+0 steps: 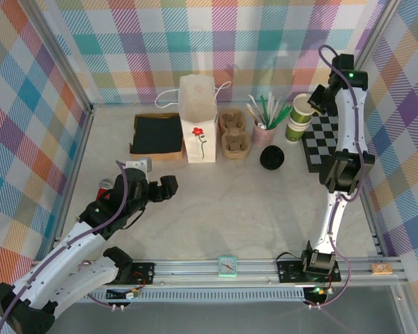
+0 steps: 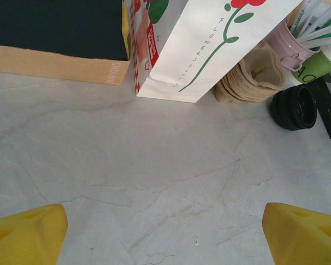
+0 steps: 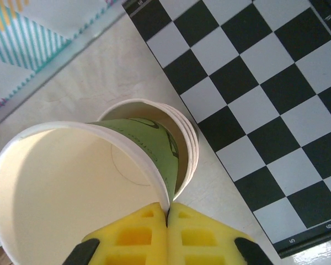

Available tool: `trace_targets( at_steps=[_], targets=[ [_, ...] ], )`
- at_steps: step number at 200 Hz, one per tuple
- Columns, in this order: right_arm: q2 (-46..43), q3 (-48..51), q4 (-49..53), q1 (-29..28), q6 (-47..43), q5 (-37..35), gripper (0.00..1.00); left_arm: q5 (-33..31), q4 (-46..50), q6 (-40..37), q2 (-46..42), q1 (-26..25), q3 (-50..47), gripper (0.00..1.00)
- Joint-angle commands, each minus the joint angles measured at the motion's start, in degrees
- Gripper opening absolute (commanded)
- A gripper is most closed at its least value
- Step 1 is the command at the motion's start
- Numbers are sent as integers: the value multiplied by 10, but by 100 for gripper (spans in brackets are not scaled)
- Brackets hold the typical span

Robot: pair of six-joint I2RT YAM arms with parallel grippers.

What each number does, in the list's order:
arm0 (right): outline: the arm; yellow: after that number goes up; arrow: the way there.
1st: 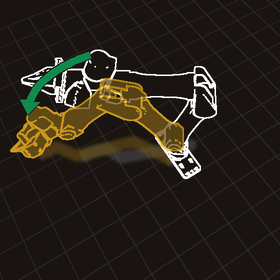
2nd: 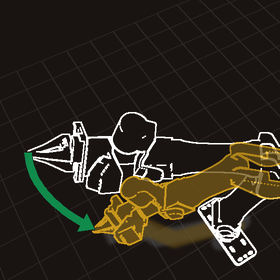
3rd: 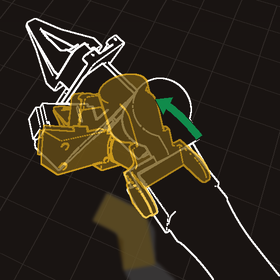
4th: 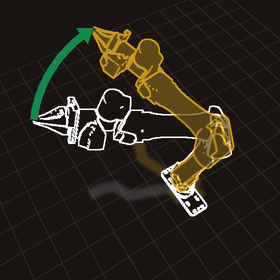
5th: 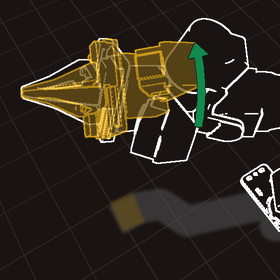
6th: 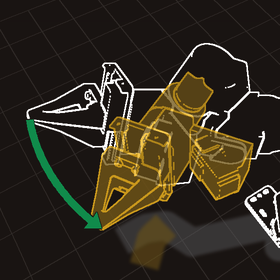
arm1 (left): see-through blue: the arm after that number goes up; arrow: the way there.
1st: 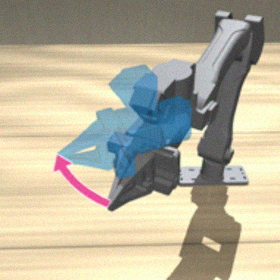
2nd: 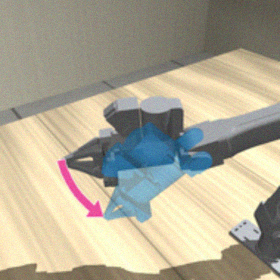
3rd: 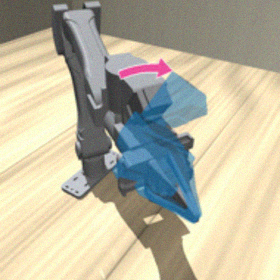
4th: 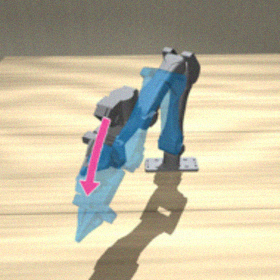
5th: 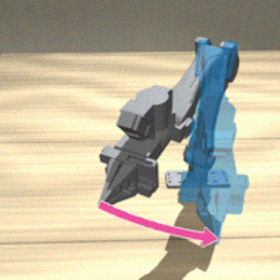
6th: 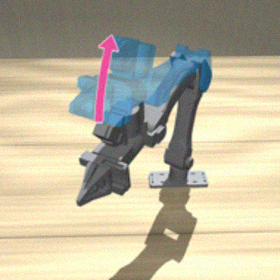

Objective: Pack the takeout coffee

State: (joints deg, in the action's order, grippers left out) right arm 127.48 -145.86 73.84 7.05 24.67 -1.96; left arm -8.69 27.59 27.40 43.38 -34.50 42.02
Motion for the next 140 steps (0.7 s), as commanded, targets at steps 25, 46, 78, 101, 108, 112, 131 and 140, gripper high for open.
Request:
trace_targets(
  at_steps=[25, 46, 78, 101, 108, 112, 131, 140],
  targets=[
    [-54, -29, 18, -5, -1, -3, 5, -5, 17, -10, -12, -7, 20, 91],
    [-65, -33, 21, -5, -4, -8, 5, -5, 18, -11, -15, -7, 22, 91],
    [-83, -33, 30, -5, -10, -7, 5, -5, 18, -14, -15, -7, 27, 91],
    [-99, -32, 42, -5, -18, -5, 6, -4, 19, -16, -16, -7, 30, 91],
    [-103, -32, 47, -5, -23, -4, 6, -2, 20, -16, -15, -7, 32, 91],
    [-106, -32, 50, -5, -26, -5, 6, -1, 20, -17, -15, -7, 32, 91],
    [-120, -29, 63, -6, -37, -6, 7, 2, 21, -17, -16, -7, 35, 91],
    [-127, -28, 69, -7, -42, -7, 7, 4, 20, -17, -17, -7, 36, 91]
  ],
)
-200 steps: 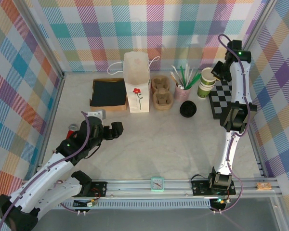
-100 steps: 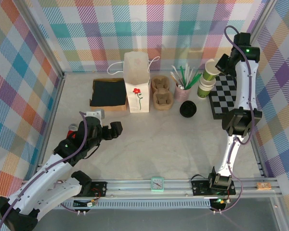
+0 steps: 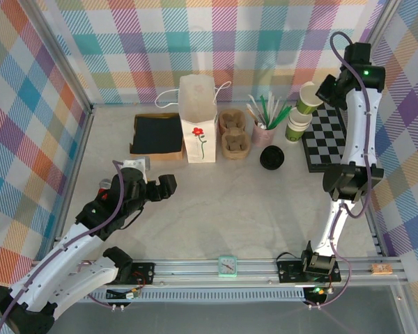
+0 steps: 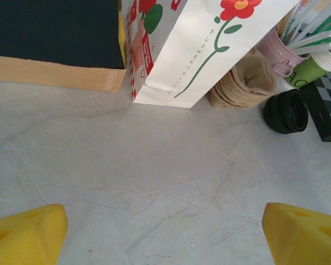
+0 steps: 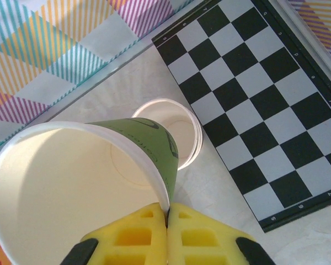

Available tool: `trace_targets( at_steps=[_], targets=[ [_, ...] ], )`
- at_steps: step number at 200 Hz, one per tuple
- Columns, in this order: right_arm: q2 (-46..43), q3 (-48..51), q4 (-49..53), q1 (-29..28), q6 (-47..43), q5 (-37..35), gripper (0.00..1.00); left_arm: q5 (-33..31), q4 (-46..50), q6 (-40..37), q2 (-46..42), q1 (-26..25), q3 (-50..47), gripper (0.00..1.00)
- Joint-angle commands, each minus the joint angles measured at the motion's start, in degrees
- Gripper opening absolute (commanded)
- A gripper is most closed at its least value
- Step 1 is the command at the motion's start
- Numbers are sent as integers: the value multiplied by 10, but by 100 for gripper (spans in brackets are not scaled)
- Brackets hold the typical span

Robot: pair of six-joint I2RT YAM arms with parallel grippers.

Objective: Pack the takeout coffee

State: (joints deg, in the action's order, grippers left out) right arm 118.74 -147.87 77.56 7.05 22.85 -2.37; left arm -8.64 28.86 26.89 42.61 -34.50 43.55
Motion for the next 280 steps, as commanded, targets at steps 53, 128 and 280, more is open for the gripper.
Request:
trace_targets(
  at_steps=[53, 128, 280],
  targets=[
    [-97, 55, 38, -21, -45, -2, 7, 6, -1, -11, -9, -7, 20, 91],
    [-199, 224, -4, -51, -52, 8, 7, 12, -20, -6, -4, -7, 8, 91],
    [-306, 457, -62, -121, -52, 27, 7, 18, -65, 7, 31, -7, -5, 91]
  ],
)
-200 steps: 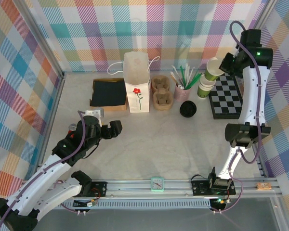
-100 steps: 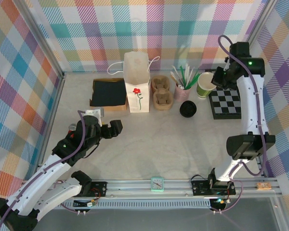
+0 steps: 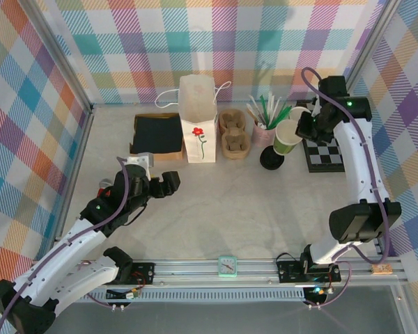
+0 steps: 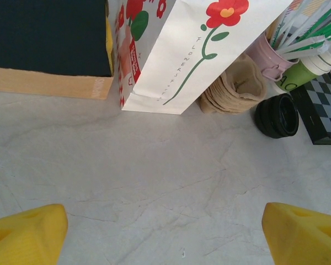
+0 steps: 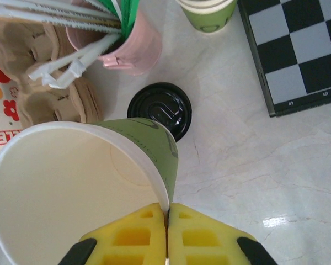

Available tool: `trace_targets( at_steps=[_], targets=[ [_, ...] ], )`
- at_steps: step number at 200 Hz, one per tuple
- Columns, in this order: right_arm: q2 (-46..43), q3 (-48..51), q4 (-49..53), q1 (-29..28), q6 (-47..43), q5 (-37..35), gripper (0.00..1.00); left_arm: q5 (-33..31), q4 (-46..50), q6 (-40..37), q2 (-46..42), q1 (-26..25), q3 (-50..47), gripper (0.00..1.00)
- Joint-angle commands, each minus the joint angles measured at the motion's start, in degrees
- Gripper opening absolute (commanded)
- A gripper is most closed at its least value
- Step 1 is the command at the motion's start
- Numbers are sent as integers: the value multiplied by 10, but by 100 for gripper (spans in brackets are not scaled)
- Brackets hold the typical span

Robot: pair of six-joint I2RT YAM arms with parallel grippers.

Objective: Pack the takeout coffee

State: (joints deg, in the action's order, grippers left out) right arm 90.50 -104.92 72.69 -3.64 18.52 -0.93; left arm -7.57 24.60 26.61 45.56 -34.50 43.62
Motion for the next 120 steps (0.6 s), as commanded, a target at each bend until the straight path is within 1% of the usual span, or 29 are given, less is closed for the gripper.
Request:
trace_targets(
  at_steps=[1, 34, 120],
  targets=[
    [-24, 29, -14, -15, -9, 13, 7, 7, -22, 10, 1, -7, -6, 91],
    [-40, 80, -33, -30, -4, 27, 7, 9, -29, 13, 6, -7, -9, 91],
    [-59, 196, -79, -111, 27, 28, 7, 15, -44, 25, 13, -7, -22, 91]
  ],
)
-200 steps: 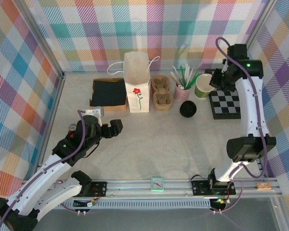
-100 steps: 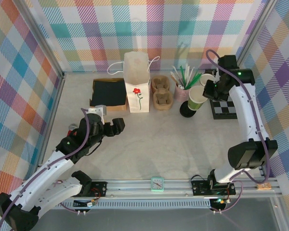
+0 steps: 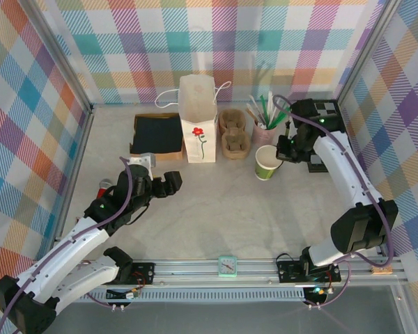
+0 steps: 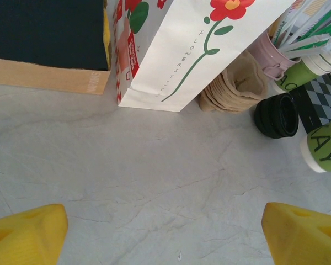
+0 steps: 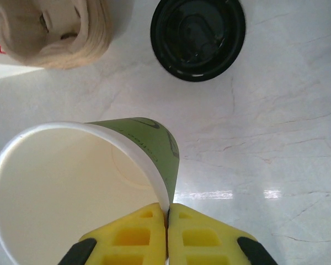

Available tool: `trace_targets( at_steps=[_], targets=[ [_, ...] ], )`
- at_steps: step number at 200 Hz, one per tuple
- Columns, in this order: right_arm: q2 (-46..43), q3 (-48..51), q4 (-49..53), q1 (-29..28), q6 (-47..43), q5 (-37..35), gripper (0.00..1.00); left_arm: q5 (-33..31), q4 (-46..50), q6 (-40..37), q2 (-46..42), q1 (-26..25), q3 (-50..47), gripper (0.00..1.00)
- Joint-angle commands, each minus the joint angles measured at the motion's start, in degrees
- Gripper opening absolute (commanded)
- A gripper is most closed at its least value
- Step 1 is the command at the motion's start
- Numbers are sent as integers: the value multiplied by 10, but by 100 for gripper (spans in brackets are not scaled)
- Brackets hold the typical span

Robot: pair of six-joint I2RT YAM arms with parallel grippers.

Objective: Pack the takeout coffee

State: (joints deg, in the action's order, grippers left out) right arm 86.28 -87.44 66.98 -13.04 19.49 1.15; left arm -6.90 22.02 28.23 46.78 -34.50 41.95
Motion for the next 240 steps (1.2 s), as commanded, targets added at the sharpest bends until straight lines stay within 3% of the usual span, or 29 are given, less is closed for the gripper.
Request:
trace_targets(
  at_steps=[1, 240],
  targets=[
    [-16, 22, -22, -18, 18, 8, 7, 8, -18, 9, 1, -7, -6, 91],
    [43, 110, -120, -159, 74, -18, 7, 0, -25, 17, 0, -7, -22, 90]
  ],
)
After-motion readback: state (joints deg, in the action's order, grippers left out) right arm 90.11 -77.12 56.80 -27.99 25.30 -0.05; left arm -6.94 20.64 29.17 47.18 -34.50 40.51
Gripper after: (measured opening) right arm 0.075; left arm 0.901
